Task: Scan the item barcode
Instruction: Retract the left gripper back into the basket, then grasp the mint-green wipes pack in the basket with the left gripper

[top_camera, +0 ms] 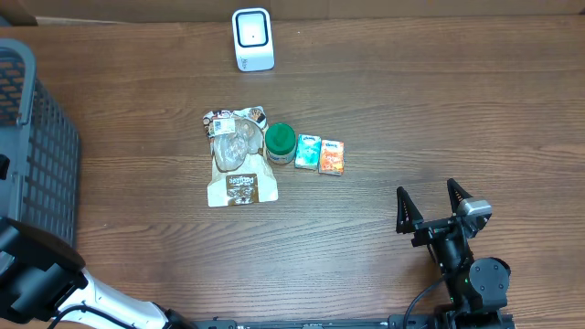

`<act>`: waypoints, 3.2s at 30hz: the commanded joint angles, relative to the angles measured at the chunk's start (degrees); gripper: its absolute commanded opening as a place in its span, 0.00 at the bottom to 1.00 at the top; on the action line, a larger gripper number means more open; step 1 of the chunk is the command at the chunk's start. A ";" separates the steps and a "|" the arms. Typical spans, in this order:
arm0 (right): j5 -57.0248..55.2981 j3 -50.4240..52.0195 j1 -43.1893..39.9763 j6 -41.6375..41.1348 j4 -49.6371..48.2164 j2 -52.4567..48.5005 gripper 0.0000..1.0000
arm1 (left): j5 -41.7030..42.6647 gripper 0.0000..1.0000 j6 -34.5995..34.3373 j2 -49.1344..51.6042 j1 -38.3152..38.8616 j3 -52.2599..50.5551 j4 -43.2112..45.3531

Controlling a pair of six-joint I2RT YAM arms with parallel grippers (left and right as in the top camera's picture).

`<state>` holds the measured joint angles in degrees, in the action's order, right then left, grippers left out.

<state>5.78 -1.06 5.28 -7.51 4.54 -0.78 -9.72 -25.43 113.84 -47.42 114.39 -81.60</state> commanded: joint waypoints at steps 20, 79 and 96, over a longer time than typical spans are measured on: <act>0.31 0.59 -0.11 -0.20 -0.28 0.61 1.00 | -5.90 0.77 -2.38 0.15 -3.74 -8.92 5.42; 0.31 0.59 -0.11 -0.20 -0.28 0.61 1.00 | -9.42 0.77 -2.47 0.17 -6.91 -11.19 5.81; 0.31 0.59 -0.11 -0.20 -0.28 0.61 1.00 | -9.31 0.76 1.81 0.17 -8.46 -21.42 17.49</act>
<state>5.80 -1.06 5.28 -7.49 4.51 -0.78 -18.26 -26.11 113.86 -55.99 94.65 -66.26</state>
